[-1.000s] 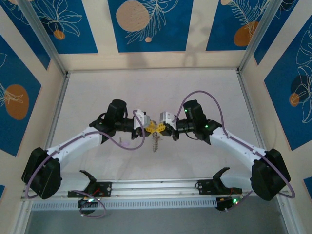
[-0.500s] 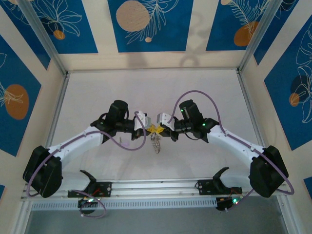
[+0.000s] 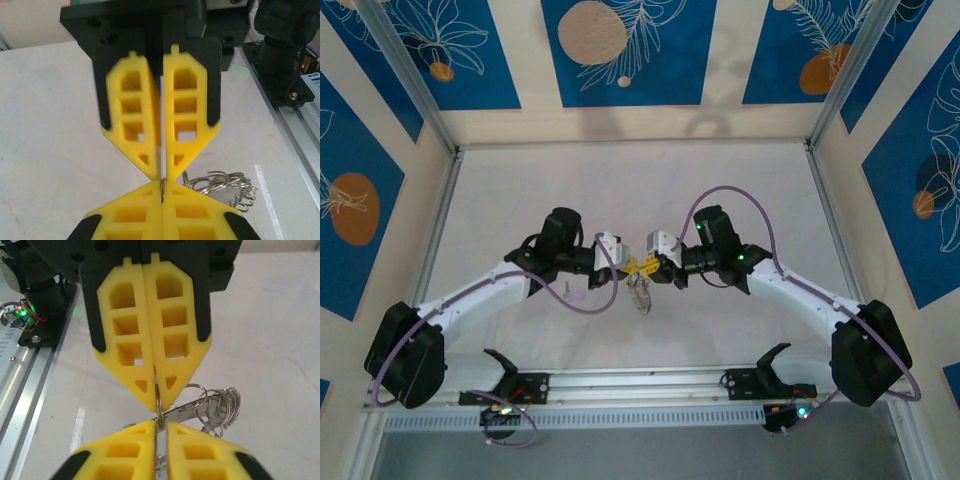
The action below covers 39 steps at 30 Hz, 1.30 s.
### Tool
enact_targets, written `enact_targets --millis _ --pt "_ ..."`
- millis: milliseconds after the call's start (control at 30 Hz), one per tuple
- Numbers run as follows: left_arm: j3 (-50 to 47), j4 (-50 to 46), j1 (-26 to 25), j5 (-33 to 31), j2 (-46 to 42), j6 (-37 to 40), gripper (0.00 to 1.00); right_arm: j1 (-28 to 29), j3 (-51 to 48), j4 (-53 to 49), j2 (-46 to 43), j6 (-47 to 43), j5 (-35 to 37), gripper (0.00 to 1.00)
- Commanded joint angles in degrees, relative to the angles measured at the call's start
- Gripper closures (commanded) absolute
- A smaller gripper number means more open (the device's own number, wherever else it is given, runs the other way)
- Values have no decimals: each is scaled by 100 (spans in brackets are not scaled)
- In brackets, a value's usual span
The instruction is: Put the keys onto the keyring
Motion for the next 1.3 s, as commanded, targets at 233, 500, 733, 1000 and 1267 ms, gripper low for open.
enact_targets --millis 233,500,733,1000,1267 --pt "-129 786 52 445 -220 -610 100 -332 -458 1299 -141 704 -1184 69" --pt "-131 1014 55 550 -185 -808 100 -281 -462 1253 37 629 -1217 70" --pt "-130 1275 45 616 -113 -992 100 -245 -442 1140 143 493 -1082 71" --pt "-208 1671 17 699 -7 -1288 100 -27 -370 1186 239 540 -1058 88" --pt "-312 1684 7 576 -23 -1294 100 5 -341 1371 263 614 -1000 100"
